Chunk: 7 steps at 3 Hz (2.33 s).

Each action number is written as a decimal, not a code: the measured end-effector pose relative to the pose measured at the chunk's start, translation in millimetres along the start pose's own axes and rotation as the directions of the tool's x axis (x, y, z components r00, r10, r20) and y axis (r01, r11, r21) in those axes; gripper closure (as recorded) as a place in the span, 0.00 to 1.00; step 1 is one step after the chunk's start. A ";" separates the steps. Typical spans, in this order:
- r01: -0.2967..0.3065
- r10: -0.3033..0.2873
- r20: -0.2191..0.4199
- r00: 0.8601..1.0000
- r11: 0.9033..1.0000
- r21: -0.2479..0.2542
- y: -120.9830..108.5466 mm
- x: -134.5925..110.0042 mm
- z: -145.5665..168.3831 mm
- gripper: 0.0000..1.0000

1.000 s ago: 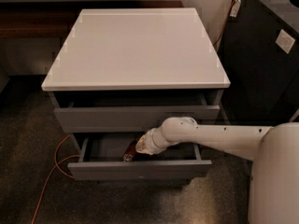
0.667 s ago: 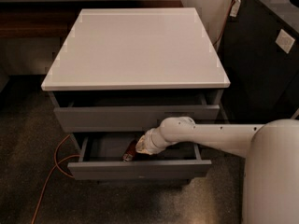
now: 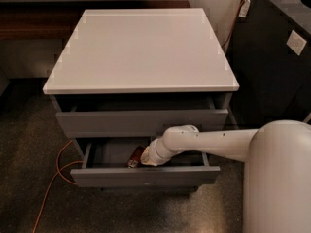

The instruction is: Pick coke can from middle drawer and place on counter

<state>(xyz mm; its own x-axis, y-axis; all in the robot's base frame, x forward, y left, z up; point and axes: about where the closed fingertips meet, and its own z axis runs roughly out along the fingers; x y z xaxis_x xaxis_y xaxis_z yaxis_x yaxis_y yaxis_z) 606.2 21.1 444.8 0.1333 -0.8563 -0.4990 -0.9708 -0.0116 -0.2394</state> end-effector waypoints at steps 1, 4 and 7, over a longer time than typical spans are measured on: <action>0.001 -0.001 0.001 1.000 1.000 -0.026 13.6 1.5 5.8 1.00; 0.043 -0.039 0.036 0.999 0.992 -0.121 77.5 -12.0 5.8 1.00; 0.094 -0.087 0.051 0.995 0.982 -0.166 129.0 -28.1 -6.8 1.00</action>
Offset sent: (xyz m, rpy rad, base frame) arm -0.0388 0.0014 -0.0193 -0.0081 0.0639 0.0488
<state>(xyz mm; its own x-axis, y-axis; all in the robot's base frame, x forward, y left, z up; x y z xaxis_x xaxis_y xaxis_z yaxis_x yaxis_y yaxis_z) 475.8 40.1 433.6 0.2270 -0.8245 -0.5183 -0.9735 -0.1777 -0.1436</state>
